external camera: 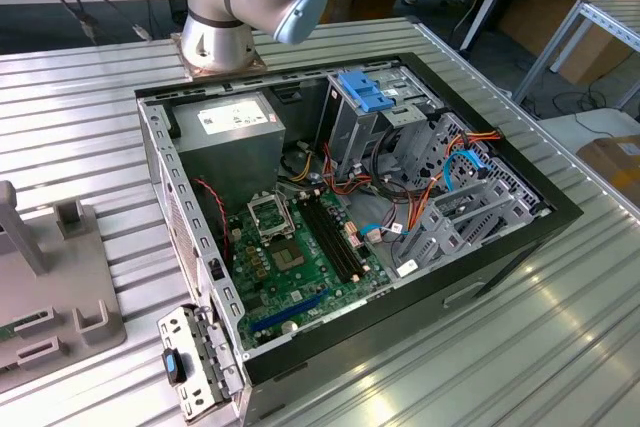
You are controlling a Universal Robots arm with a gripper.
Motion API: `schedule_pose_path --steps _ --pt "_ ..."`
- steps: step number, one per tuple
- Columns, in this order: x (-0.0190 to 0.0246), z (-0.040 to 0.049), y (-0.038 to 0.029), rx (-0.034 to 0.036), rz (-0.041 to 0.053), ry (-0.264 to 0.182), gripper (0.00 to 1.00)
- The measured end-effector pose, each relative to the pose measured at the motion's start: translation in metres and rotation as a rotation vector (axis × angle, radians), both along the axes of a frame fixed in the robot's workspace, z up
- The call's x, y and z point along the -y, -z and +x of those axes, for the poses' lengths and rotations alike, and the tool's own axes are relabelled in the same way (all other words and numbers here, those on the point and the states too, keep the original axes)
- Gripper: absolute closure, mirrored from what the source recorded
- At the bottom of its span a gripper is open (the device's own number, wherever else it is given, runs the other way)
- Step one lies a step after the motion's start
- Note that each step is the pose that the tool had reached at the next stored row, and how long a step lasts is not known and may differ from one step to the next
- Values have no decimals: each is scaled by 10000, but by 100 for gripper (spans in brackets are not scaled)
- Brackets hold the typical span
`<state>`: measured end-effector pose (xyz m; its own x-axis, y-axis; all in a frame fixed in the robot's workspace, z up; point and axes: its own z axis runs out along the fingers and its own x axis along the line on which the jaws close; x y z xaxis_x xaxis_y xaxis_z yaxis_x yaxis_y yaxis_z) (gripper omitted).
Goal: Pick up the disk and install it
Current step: 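Reach for the disk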
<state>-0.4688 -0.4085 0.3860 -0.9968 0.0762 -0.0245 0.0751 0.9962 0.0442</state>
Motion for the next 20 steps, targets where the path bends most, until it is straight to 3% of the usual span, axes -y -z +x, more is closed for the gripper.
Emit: schedule_pose_path --steps 6,9,11,16,20 --pt "-2 -23 3 1 2 0 89" --pt "-31 -22 8 0 17 0 89" --pt "-88 -22 15 0 20 0 89" --pt "-178 -22 26 0 20 0 89" --pt "-321 -22 39 0 20 0 89"
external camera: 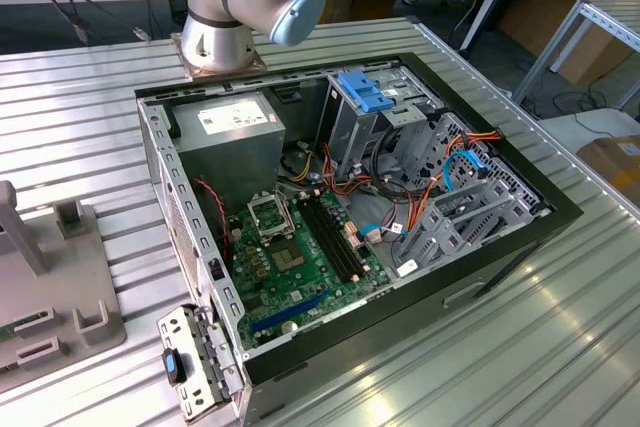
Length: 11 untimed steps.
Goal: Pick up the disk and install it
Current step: 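Reach for the disk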
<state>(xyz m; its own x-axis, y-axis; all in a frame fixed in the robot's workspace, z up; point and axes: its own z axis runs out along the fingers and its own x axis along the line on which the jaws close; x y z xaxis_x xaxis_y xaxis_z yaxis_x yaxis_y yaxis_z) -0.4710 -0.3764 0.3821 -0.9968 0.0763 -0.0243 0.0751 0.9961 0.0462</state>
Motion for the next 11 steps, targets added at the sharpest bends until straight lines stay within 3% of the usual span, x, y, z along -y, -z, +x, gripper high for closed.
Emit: schedule_pose_path --steps 7,9,11 --pt "-146 0 24 0 0 -7 89" --pt "-193 -2 58 1 1 -12 89" --pt "-196 -14 78 -14 -2 -12 89"
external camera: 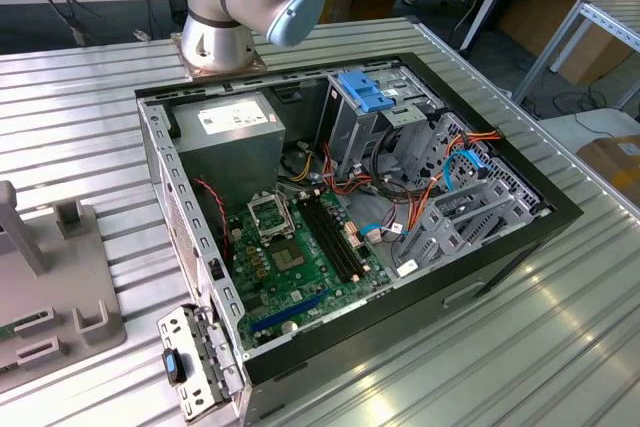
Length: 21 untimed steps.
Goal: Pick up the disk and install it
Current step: 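Reach for the disk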
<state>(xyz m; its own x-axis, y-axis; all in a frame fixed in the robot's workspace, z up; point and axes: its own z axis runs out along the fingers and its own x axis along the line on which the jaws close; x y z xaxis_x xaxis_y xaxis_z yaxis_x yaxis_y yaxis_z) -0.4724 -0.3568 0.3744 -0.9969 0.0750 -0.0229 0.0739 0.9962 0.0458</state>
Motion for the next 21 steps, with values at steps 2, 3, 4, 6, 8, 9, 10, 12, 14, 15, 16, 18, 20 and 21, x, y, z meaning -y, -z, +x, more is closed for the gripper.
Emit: schedule_pose_path --steps 2,3,4,6,8,9,10,12,14,15,16,18,20,21 --pt "0 -1 6 -15 -7 -1 89" --pt "0 -1 7 -15 -8 -1 89" --pt "0 -1 8 -14 -7 0 89" --pt "0 -1 9 -16 -8 0 89" --pt "-1 -2 10 -72 -22 1 89" --pt "0 -2 10 -79 -26 0 89" --pt "0 -1 10 -79 -28 0 89" --pt "0 -1 9 -80 -32 -1 89" --pt "-1 0 9 -81 -173 2 89" --pt "-1 0 10 -81 -347 2 89" --pt "-1 0 11 -80 -397 2 89" --pt "-2 5 12 -82 -398 1 89" --pt "-5 17 18 -82 -398 2 89" --pt "-13 21 28 -80 -398 2 89"
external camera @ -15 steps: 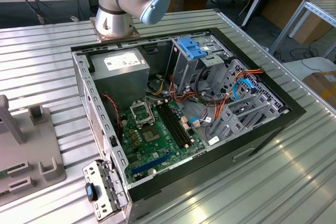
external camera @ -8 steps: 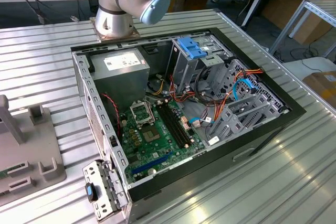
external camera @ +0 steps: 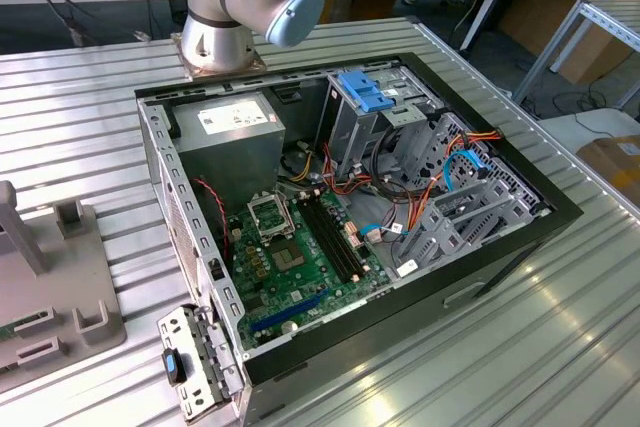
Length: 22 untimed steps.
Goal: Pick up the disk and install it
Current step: 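Reach for the disk, then pick up the disk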
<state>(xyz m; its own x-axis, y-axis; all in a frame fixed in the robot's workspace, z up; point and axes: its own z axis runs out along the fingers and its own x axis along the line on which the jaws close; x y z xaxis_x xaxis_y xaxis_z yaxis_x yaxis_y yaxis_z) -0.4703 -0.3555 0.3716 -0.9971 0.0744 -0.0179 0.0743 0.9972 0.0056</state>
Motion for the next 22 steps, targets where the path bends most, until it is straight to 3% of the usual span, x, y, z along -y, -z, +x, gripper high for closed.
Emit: schedule_pose_path --steps 5,16,22 --pt "-29 1 20 -2 -1 -1 89" --pt "-30 0 22 -2 -2 -19 89" --pt "-31 0 23 -3 -2 -1281 89"
